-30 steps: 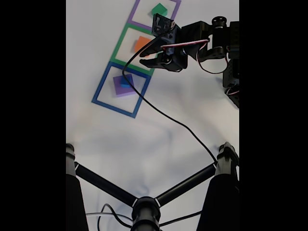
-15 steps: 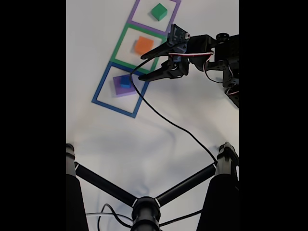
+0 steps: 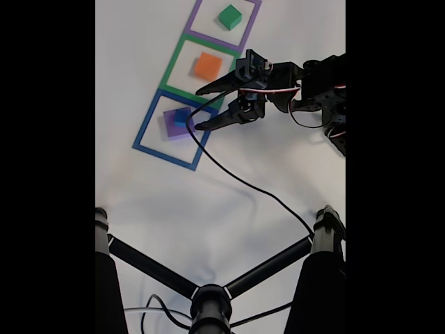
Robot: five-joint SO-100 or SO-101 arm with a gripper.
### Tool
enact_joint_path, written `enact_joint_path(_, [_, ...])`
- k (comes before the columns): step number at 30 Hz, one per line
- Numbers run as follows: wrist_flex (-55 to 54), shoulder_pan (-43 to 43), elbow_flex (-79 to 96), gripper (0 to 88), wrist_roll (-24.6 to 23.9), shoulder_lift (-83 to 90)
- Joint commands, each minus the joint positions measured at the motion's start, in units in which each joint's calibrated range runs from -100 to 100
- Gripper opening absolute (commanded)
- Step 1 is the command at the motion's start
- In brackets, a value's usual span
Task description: Tower of hanoi
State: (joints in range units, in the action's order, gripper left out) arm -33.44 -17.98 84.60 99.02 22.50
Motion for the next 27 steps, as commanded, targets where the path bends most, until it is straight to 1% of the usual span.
enact_joint_path(1, [-6.75,-0.59,-4.41,24.9,0.98,-6.64])
enact_joint_path(14, [-10.96,-1.05,-15.32,24.6,0.98,-22.58])
enact_joint_path(21, [-11.6,-1.96,-16.32,23.2,0.98,-25.55])
enact_joint_path(27, [-11.68,-2.04,-16.95,19.7,0.98,-26.67])
